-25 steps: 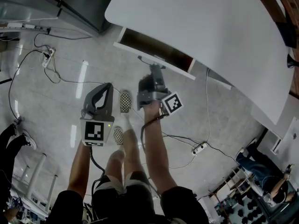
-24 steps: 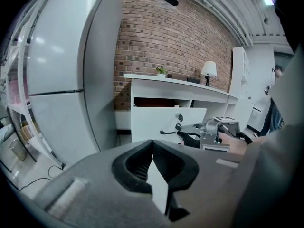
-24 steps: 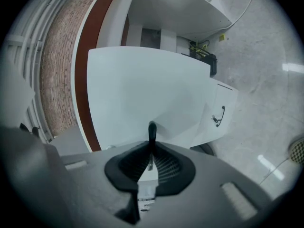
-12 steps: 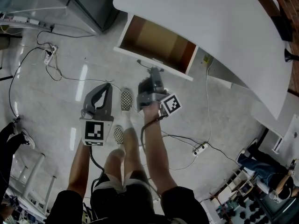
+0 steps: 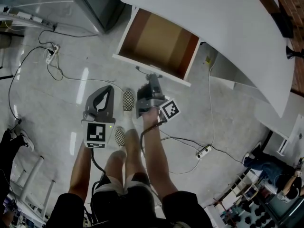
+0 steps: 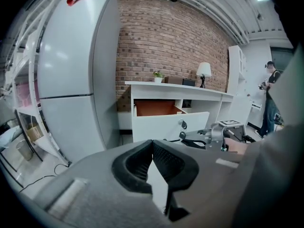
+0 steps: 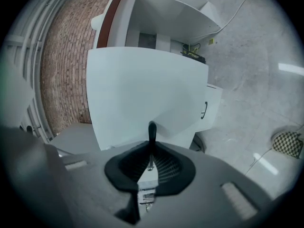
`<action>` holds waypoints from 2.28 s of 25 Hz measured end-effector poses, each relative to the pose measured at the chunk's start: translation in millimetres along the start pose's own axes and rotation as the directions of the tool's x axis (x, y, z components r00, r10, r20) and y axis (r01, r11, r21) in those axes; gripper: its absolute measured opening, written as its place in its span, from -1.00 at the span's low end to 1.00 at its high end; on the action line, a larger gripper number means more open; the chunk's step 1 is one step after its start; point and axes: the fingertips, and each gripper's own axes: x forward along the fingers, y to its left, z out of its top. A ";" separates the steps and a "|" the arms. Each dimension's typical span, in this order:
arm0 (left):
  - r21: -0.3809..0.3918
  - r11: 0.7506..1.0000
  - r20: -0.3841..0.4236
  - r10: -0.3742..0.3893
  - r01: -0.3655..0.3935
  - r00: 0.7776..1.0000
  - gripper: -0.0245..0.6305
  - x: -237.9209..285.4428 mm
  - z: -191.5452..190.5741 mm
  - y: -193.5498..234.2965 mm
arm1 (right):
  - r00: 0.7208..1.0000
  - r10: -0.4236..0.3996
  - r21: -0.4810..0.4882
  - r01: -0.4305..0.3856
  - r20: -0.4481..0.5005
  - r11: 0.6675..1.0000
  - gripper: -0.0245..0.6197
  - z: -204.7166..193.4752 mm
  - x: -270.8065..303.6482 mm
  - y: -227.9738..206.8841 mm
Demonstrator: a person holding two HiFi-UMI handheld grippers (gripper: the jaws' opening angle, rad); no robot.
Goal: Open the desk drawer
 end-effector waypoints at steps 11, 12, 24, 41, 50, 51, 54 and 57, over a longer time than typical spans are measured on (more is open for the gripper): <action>0.007 1.000 0.019 0.010 -0.010 1.000 -0.89 -29.0 -8.1 -6.6 | 1.000 -0.005 0.004 0.005 0.002 1.000 -0.84 -16.0 -33.8 -10.6; 0.007 1.000 0.019 0.010 -0.011 1.000 -0.89 -31.7 -8.7 -7.7 | 1.000 -0.007 0.007 0.007 0.002 1.000 -0.84 -17.8 -36.7 -11.6; 0.010 1.000 0.022 0.021 -0.021 1.000 -0.89 -58.7 -19.1 -13.4 | 1.000 0.013 0.000 -0.013 0.010 1.000 -0.84 -30.7 -45.9 -7.4; 0.019 1.000 0.001 0.017 -0.018 1.000 -0.89 -66.4 -35.6 -26.4 | 0.999 0.032 -0.009 -0.032 0.028 0.999 -0.84 -30.9 -47.9 -7.7; 0.026 0.999 0.001 0.019 -0.019 1.000 -0.89 -65.8 -38.2 -27.1 | 1.000 0.023 -0.032 -0.023 0.011 0.999 -0.87 -36.0 -64.9 -18.9; 0.028 0.999 0.002 0.020 -0.020 1.000 -0.89 -66.3 -37.2 -27.5 | 1.000 0.020 -0.023 -0.019 0.015 1.000 -0.78 -36.1 -68.7 -21.4; 0.032 0.999 0.008 0.017 -0.017 1.000 -0.89 -68.7 -32.0 -31.9 | 0.999 0.024 -0.007 -0.024 0.023 1.000 -0.47 -33.8 -79.5 -24.8; 0.039 0.999 0.013 0.013 -0.014 1.000 -0.89 -74.1 -29.8 -36.5 | 0.999 0.030 -0.013 -0.029 0.033 0.999 -0.15 -31.7 -90.3 -24.5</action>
